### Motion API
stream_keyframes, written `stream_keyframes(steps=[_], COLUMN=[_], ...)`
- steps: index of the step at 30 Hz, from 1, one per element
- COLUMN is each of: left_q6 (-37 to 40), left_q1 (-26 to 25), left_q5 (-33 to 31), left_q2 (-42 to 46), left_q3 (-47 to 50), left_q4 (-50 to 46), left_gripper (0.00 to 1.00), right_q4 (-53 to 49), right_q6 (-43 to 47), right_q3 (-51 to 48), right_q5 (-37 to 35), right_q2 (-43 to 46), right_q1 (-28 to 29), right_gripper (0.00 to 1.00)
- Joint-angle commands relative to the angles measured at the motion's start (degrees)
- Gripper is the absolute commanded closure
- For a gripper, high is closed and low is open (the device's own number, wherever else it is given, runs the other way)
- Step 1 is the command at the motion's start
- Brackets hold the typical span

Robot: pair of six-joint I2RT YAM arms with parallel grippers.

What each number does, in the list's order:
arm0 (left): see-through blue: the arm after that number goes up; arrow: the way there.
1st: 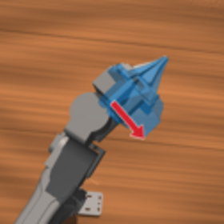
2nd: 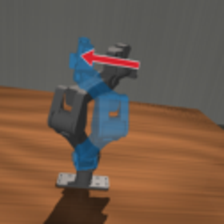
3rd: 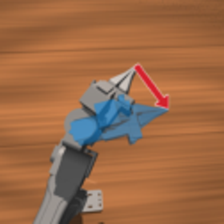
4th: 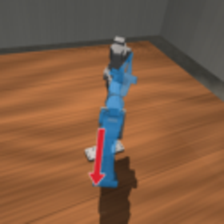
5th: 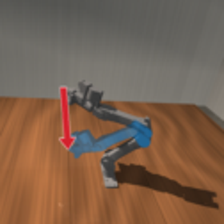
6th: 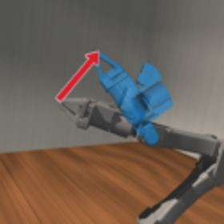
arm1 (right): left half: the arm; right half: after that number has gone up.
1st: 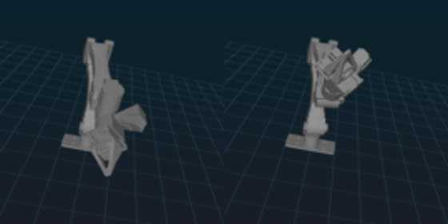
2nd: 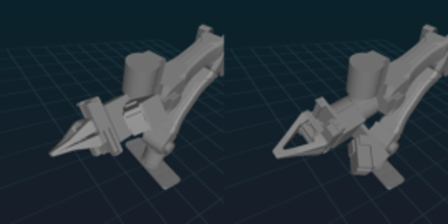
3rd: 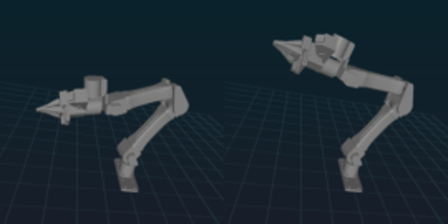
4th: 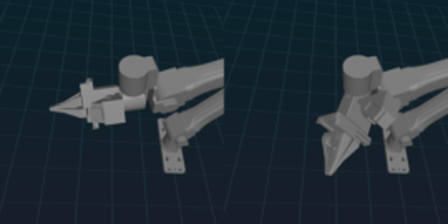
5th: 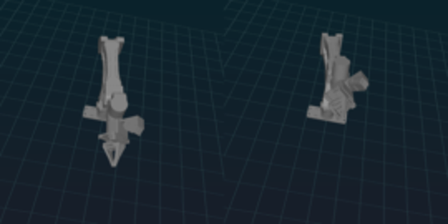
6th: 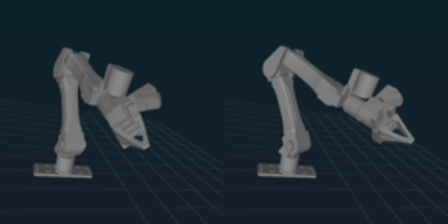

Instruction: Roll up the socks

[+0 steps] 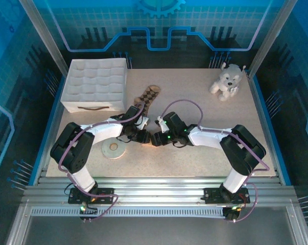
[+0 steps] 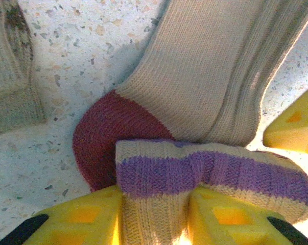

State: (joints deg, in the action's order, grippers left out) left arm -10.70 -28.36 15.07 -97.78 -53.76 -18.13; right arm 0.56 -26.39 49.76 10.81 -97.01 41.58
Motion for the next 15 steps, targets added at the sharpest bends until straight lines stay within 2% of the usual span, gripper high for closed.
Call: stream_keyframes(steps=[1, 5, 9, 14, 15], left_q6=[-1.8, -1.9, -0.7, 2.7, 3.5], left_q1=[-0.3, -0.3, -0.2, -0.3, -0.2], left_q5=[1.0, 0.8, 1.3, 1.3, 0.9], left_q2=[-1.9, -1.6, -0.4, 1.7, 1.7], left_q3=[-0.8, -0.5, 0.4, 1.1, 0.5], left_q4=[-0.9, 0.8, 3.2, 4.3, 3.3], left_gripper=[0.67, 0.67, 0.66, 0.66, 0.66], right_q4=[0.6, -1.8, -4.1, -3.5, -3.6], right_q6=[-1.8, -0.4, 0.0, 0.7, 1.3], right_q3=[-2.6, 0.0, 2.7, 1.6, 1.2], right_q5=[-2.0, -1.8, -1.1, 4.0, 4.6], right_q2=[-1.3, -4.0, -5.5, -4.2, -3.7], right_q1=[0.3, 0.0, -1.1, -4.3, -4.7], right_gripper=[0.53, 0.63, 0.86, 1.00, 1.00])
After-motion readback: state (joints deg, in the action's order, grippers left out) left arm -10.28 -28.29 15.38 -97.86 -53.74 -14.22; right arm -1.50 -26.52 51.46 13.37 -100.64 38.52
